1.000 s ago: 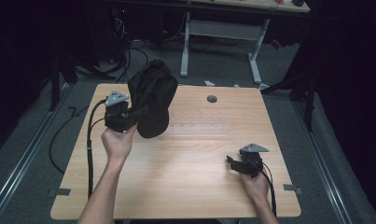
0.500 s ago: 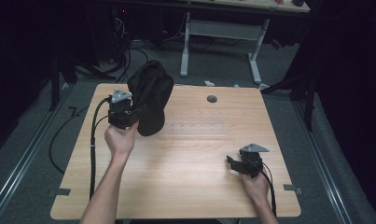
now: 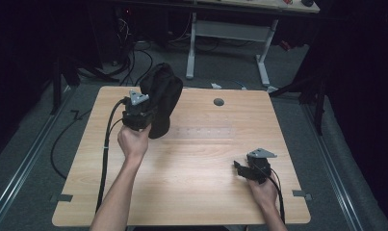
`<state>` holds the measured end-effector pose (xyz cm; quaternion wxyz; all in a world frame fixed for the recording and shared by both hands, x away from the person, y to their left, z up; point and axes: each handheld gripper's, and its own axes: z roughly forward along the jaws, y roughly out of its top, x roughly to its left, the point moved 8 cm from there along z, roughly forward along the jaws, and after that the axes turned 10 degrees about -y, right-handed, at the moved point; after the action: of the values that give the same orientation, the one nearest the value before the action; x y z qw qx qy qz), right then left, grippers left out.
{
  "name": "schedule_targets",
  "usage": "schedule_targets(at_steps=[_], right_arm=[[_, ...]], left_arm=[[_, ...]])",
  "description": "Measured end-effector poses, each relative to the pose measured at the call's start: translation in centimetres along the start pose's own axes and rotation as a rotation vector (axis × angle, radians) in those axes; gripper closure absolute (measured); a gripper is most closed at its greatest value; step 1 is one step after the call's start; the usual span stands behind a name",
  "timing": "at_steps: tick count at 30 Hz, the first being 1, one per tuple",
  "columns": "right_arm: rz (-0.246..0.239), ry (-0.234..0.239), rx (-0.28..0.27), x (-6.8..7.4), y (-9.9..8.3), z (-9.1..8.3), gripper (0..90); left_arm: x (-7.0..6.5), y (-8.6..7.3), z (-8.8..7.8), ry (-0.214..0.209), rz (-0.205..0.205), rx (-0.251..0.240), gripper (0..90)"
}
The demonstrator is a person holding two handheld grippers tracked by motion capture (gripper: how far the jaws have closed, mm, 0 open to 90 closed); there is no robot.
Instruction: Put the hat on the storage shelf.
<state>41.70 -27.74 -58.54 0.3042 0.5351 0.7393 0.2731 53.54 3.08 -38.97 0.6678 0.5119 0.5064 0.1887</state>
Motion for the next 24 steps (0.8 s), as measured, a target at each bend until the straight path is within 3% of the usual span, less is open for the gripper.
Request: schedule_targets(at_steps=[4,8,12,15,20,24], right_arm=[[0.007,0.006,0.005,0.0,0.0,0.0,36.2],[0.003,0.009,0.004,0.1,0.0,0.0,36.2],[0.01,0.017,0.008,0.1,-0.1,0.0,36.0],[0.009,0.02,0.008,0.1,-0.1,0.0,36.0],[0.006,0.023,0.007,0.1,0.0,0.0,35.9],[0.006,0.023,0.007,0.1,0.0,0.0,35.9]], left_arm=[[0.4,-0.4,0.3,0.0,-0.003,-0.007,84.9],[0.8,-1.6,0.5,-0.008,0.002,0.032,83.9],[1.0,-1.7,0.4,-0.018,-0.008,0.026,81.4],[1.5,-1.3,0.3,-0.018,-0.048,0.02,75.0],[1.7,-1.4,0.2,-0.025,-0.046,0.024,59.5],[2.2,-2.1,0.3,-0.032,-0.082,0.051,44.9]])
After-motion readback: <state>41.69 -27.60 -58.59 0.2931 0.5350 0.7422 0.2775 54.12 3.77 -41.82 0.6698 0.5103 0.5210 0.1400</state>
